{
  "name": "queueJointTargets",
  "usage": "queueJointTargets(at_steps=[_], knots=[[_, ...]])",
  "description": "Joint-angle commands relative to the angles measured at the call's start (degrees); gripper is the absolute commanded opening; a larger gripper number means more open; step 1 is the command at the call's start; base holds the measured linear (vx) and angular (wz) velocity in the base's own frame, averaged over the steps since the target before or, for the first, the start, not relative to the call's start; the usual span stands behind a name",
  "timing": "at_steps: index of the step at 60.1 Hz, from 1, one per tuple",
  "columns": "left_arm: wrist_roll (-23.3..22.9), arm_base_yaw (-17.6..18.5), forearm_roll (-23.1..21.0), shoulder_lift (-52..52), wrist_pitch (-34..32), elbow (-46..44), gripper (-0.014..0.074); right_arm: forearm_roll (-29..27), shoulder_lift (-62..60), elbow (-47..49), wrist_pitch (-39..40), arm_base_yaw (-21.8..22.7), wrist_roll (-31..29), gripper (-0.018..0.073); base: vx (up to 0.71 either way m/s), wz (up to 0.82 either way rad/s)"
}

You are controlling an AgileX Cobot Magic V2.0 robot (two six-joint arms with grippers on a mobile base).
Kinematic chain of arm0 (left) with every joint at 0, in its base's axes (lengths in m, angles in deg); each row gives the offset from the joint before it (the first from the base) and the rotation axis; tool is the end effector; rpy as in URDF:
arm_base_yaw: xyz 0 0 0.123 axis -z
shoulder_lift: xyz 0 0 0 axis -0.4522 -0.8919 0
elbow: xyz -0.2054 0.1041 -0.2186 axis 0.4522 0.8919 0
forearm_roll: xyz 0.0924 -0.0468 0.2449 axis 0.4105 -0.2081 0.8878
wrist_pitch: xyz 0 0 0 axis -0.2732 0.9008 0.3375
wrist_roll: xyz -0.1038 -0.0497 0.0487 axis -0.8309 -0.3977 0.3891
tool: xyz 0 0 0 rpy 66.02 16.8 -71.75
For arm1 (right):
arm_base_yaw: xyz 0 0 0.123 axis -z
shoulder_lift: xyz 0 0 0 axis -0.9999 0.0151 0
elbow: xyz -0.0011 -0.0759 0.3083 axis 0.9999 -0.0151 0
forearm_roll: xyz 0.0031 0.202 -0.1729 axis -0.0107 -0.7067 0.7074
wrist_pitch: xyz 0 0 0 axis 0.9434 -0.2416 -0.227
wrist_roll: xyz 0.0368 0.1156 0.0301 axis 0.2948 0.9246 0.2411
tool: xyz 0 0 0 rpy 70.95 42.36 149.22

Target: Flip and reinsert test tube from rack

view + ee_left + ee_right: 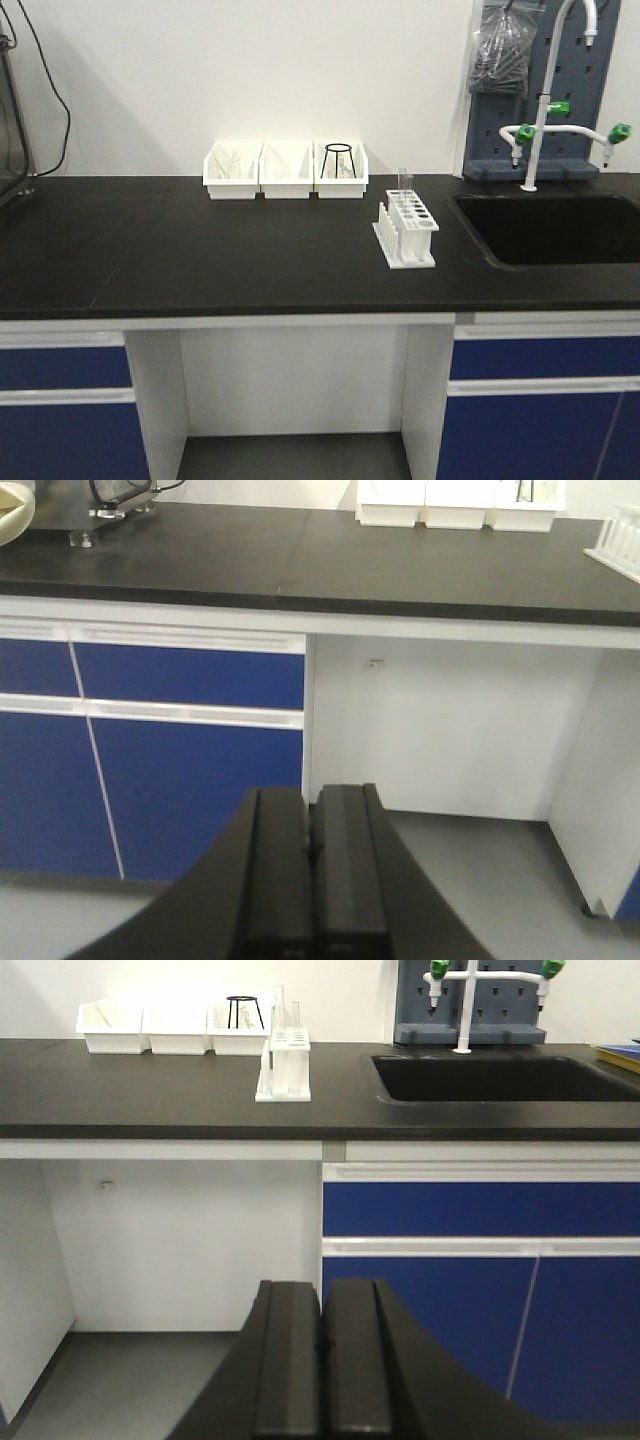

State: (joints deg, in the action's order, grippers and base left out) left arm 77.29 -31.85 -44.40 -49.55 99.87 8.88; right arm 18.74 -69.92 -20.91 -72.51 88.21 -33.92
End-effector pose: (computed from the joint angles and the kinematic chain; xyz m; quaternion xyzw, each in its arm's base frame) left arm 0.0695 0.0076 0.1731 -0.0831 0.7654 -0.0056 0.6382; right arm 0.0713 0.0011 0.1800 -0.0154 0.7523 -0.0028 0.6587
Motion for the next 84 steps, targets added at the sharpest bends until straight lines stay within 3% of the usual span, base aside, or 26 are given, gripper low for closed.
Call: queueJointTargets(at_steps=[1, 56, 84], knots=[[-0.03, 0.4, -0.26, 0.65, -4.56, 0.12, -0.0006, 0.53, -0.45, -0.04, 4.92, 0.35, -0.34, -0.0008, 0.54, 0.03], [-0.03, 0.4, -0.26, 0.65, -4.56, 0.12, -0.0006, 0.53, -0.45, -0.04, 4.92, 0.35, -0.34, -0.0008, 0.56, 0.03], [-0.03, 0.4, -0.26, 0.65, -4.56, 0.12, -0.0006, 0.53, -0.45, -0.04, 4.97, 0.36, -0.34, -0.0008, 0.36, 0.02]])
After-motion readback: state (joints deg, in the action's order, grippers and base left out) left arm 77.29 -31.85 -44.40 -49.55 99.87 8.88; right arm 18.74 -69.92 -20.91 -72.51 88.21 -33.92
